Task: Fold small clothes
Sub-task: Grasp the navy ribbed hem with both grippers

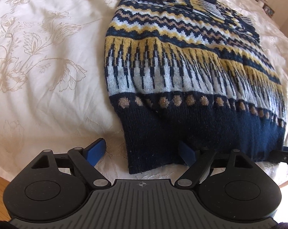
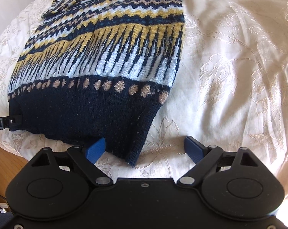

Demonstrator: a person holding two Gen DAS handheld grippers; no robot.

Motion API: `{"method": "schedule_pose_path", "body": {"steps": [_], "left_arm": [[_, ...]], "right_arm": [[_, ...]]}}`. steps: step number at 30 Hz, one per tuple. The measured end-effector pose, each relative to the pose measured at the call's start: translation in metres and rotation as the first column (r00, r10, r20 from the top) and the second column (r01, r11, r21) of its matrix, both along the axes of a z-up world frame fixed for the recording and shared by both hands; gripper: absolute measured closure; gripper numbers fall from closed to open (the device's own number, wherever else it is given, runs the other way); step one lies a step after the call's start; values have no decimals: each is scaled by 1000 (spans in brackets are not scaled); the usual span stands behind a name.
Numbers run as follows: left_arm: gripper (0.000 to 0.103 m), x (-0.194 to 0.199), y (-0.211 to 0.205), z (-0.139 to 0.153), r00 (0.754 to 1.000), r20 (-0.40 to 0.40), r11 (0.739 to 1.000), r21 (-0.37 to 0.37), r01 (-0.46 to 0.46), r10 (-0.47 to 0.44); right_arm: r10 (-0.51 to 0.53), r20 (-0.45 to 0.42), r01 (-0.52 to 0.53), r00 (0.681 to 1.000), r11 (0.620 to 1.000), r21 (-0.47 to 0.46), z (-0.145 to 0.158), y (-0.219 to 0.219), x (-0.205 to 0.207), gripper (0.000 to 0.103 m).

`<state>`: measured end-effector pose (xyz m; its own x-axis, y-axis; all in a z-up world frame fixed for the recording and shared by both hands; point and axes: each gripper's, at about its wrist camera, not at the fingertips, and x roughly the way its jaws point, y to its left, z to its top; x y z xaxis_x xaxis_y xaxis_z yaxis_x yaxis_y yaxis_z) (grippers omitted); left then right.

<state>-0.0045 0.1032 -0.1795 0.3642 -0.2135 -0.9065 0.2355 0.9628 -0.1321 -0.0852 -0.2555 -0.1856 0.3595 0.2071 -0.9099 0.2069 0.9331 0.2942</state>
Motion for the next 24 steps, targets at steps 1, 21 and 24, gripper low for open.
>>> {"method": "schedule_pose_path", "body": {"steps": [1,21,24], "left_arm": [[21,6,1,-1,1000,0,1000,-10,-8,8],[95,9,8,23,1000,-5,988,-152,12,-13],[95,14,12,43,1000,25,981,-193,-3,8]], "right_arm": [[-10,1,10,1000,1000,10,2,-3,-1,15],[-7,11,5,1000,984,178,8,-2,12,88],[0,60,-11,998,982,187,28,-7,12,88]]}}
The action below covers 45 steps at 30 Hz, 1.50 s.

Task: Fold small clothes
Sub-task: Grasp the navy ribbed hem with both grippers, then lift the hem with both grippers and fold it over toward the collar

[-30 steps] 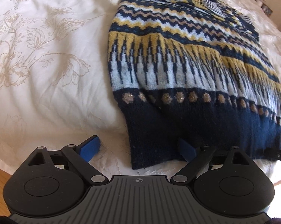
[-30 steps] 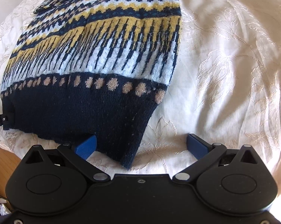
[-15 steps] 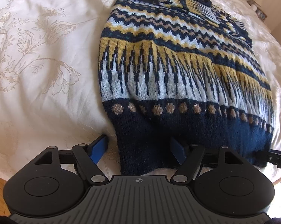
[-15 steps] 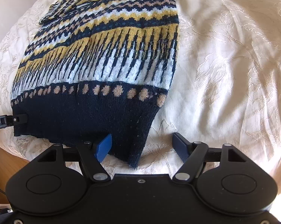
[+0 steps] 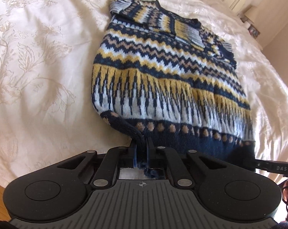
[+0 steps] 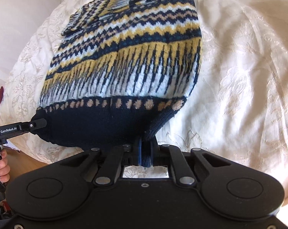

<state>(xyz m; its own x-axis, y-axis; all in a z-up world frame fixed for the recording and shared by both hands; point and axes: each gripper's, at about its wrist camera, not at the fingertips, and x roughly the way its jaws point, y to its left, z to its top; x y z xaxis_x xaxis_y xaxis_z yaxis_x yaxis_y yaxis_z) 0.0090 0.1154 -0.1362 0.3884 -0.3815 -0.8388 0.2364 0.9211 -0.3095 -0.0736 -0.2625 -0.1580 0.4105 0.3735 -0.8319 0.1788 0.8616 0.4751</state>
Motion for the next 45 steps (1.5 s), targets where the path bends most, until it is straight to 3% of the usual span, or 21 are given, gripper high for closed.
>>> {"method": "schedule_pose_path", "body": {"steps": [7,16,17,22,24,28,29,32,33,36,39,41,45], "left_arm": [[95,29,8,41,996,68,995,-83,-53,59],[101,104,0,91,970,220,986,-148,-74,105],[101,116,-3,95,965,239,986,-149,-70,105],[100,155,-17,98,957,290,998,-61,8,10],[99,157,-20,92,957,286,998,-13,55,-48],[76,146,-19,69,965,216,989,40,145,-150],[76,140,-18,64,965,198,985,49,164,-171],[76,123,-15,49,965,132,972,95,217,-228],[75,116,-12,46,962,114,966,111,234,-247],[75,98,-6,40,958,89,955,145,259,-274],[74,83,0,37,961,69,955,152,256,-268],[65,77,4,36,965,59,958,146,245,-256],[61,67,8,34,970,49,963,138,230,-239]], "right_arm": [[-76,118,73,990,997,27,50,-23,15,89],[-163,259,158,952,987,41,93,-42,76,92],[-171,273,165,947,985,44,96,-43,85,98],[-189,279,189,941,982,27,98,-50,133,98],[-167,279,174,946,985,2,95,-51,142,91],[-104,230,116,968,993,-37,81,-50,142,85],[-82,216,95,973,994,-53,76,-49,141,80],[0,163,13,987,997,-77,59,-43,137,47],[30,149,-18,988,997,-80,53,-40,136,43],[143,117,-130,983,985,-110,38,-27,136,40],[271,95,-253,958,953,-169,26,-10,139,36],[345,84,-321,935,923,-209,19,-1,143,35],[421,56,-398,905,887,-234,8,9,151,36]]}}
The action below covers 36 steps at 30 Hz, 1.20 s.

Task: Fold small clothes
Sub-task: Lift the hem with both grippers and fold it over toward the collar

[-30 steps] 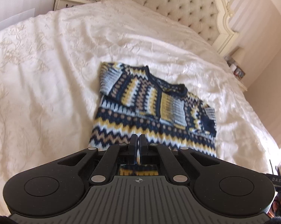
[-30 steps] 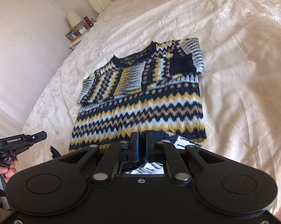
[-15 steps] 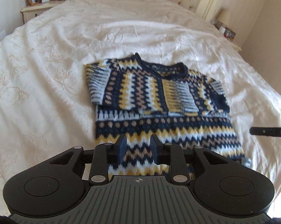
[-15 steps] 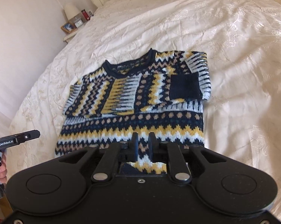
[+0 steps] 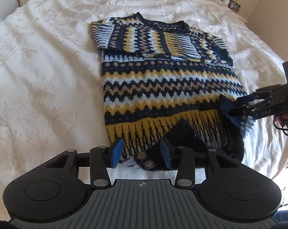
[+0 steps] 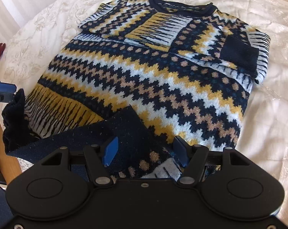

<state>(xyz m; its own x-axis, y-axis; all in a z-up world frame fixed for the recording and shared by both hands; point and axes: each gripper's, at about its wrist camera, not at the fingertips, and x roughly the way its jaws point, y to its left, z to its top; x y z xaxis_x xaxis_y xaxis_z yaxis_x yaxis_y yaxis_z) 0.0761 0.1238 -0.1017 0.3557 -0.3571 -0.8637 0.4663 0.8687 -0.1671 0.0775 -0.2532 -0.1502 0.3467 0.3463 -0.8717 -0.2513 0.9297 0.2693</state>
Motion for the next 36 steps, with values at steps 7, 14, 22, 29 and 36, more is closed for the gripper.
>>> {"method": "schedule_pose_path", "body": {"steps": [7,14,22,29,36], "left_arm": [[60,-3,-1,1,999,20,999,13,30,-30],[57,12,-12,0,999,26,999,-12,38,-37],[52,39,-33,-19,1000,-5,1000,-16,13,-13],[52,66,-37,-37,995,-65,998,19,-68,69],[53,81,-36,-52,979,-197,996,-64,-68,54]], "right_arm": [[39,12,-40,999,997,59,16,1,3,92],[-312,95,311,945,950,28,30,-41,17,92],[-354,26,355,935,935,-12,7,-43,21,92],[-376,14,376,926,926,-5,7,-45,18,91],[-377,5,377,926,926,-19,4,-41,21,84]]}}
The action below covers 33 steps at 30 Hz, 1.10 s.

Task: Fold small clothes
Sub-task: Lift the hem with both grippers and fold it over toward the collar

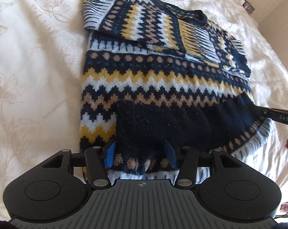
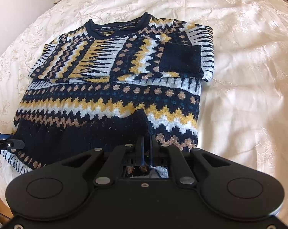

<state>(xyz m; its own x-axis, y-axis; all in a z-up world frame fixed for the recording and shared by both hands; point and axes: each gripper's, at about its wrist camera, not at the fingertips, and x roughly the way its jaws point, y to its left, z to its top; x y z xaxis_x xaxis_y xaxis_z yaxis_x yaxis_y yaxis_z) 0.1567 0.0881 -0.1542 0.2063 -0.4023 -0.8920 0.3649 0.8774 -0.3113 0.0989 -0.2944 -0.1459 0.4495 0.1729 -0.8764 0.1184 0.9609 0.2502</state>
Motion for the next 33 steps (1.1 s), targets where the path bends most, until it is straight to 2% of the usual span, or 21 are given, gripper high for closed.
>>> {"method": "schedule_pose_path", "body": {"steps": [1,2,4,5,8,9,10,11,12,15,18,21,24,28,33], "left_arm": [[58,-1,-1,1,1000,5,1000,-13,4,-4],[70,-2,-3,3,1000,15,1000,-23,17,-16],[86,-3,-9,3,998,37,999,8,48,-48],[89,-4,-11,3,997,46,998,24,58,-59],[94,-5,-11,4,996,60,998,13,65,-66],[94,-6,-11,6,995,72,998,12,63,-64],[94,-8,-10,10,994,94,998,9,61,-61],[94,-10,-10,14,992,115,998,4,61,-61],[94,-12,-9,20,989,137,998,0,62,-61],[94,-16,-11,45,970,229,997,-3,81,-78],[94,-13,-15,76,937,335,995,-3,101,-94],[94,6,-22,106,899,430,994,-26,105,-83],[94,39,-32,124,876,478,993,-49,105,-69],[94,90,-55,129,856,514,994,-48,96,-58],[94,132,-80,113,854,510,994,9,108,-98]], "right_arm": [[-1,-2,1,1000,1000,3,-1,0,0,84],[-3,-4,3,1000,1000,7,-1,1,1,84],[-8,-7,8,1000,1000,12,-3,1,2,83],[-10,-12,10,1000,1000,15,-4,1,3,80],[-28,-18,29,999,999,39,-7,0,4,52],[-34,-19,35,999,998,49,-7,0,4,51],[-35,-22,36,999,998,53,-7,0,4,54],[-27,-20,28,999,998,57,-6,2,3,76],[-20,-20,21,1000,999,44,-4,4,3,91],[-18,35,16,999,998,59,13,6,-5,92],[-40,127,35,991,998,44,43,4,-9,92],[-87,223,86,971,996,14,72,-5,0,92],[-160,286,161,945,987,23,88,-20,22,92],[-222,317,222,922,974,39,91,-37,63,92],[-206,300,220,931,975,-14,78,-42,116,92]]}}
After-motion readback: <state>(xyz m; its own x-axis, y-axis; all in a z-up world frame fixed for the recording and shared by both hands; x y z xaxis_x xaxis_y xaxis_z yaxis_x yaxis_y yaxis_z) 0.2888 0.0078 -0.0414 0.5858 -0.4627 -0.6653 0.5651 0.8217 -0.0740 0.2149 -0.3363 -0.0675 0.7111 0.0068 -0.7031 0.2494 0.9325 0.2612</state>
